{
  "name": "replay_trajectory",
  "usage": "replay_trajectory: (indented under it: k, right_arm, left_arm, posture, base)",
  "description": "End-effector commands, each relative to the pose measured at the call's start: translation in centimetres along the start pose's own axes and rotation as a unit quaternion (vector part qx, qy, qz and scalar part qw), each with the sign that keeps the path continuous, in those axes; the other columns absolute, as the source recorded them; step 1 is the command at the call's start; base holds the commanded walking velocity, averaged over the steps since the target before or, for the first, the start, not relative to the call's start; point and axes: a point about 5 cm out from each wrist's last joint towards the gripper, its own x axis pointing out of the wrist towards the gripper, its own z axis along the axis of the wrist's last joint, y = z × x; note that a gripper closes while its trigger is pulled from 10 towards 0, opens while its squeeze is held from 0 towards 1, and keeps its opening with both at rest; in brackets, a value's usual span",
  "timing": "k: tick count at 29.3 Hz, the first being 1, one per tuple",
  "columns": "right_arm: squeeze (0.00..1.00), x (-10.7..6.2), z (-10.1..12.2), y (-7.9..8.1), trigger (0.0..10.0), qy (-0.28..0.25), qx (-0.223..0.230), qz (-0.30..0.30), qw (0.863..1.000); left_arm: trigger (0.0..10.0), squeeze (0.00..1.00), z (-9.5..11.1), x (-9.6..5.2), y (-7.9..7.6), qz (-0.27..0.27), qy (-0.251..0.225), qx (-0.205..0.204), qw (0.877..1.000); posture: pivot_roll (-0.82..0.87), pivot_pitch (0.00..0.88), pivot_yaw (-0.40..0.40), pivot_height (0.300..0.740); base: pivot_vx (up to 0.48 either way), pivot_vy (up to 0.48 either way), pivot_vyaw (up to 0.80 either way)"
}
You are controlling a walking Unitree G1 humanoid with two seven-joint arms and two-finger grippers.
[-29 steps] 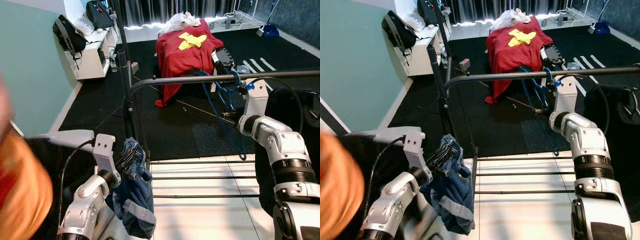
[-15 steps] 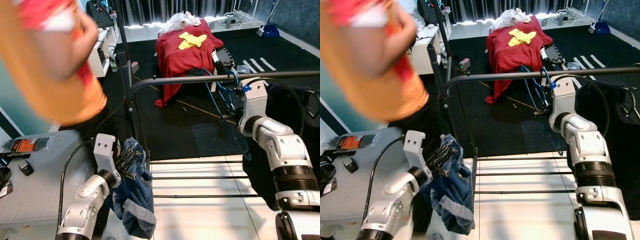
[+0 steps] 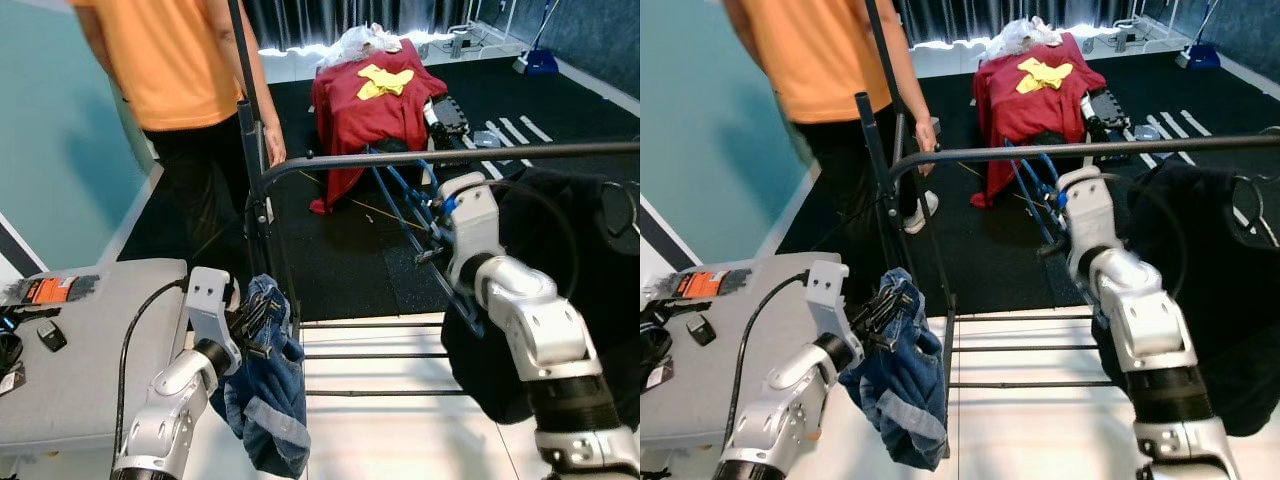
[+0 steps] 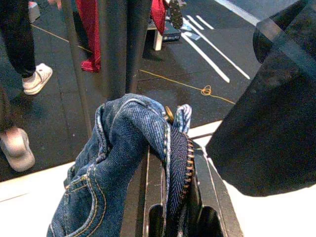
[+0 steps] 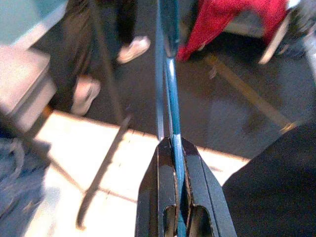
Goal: Hang hanger
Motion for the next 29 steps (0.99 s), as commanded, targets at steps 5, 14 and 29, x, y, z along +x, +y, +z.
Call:
replay_trajectory:
  k: [5, 14, 29]
  right_arm:
    - [0.00, -0.2, -3.7, 2.1, 0.0, 0.045, 0.025, 0.015, 0.999]
    - [0.00, -0.8, -5.5, 5.3, 0.0, 0.003, 0.117, 0.117, 0.986]
    - [0.00, -1.7, -9.7, 4.8, 10.0, 0.105, -0.007, 0.090, 0.990]
  left_arm:
    - [10.0, 0.00, 1.6, 0.4, 0.1, 0.009, -0.039, 0.011, 0.999]
    - [10.0, 0.00, 1.5, 0.1, 0.2, 0.033, -0.015, 0.054, 0.998]
    - [10.0, 0.00, -2.8, -1.0, 3.5, 0.138, 0.116, 0.034, 0.983]
  posture:
    - [0.09, 0.077, 0.108, 0.740]
    - [0.12, 0.085, 0.090, 0.740]
    - [0.06, 0.055, 0.107, 0.740]
  base:
    - [0.000, 0.000, 0.00]
    - [0.000, 0.000, 0.00]
    - [0.000, 0.000, 0.00]
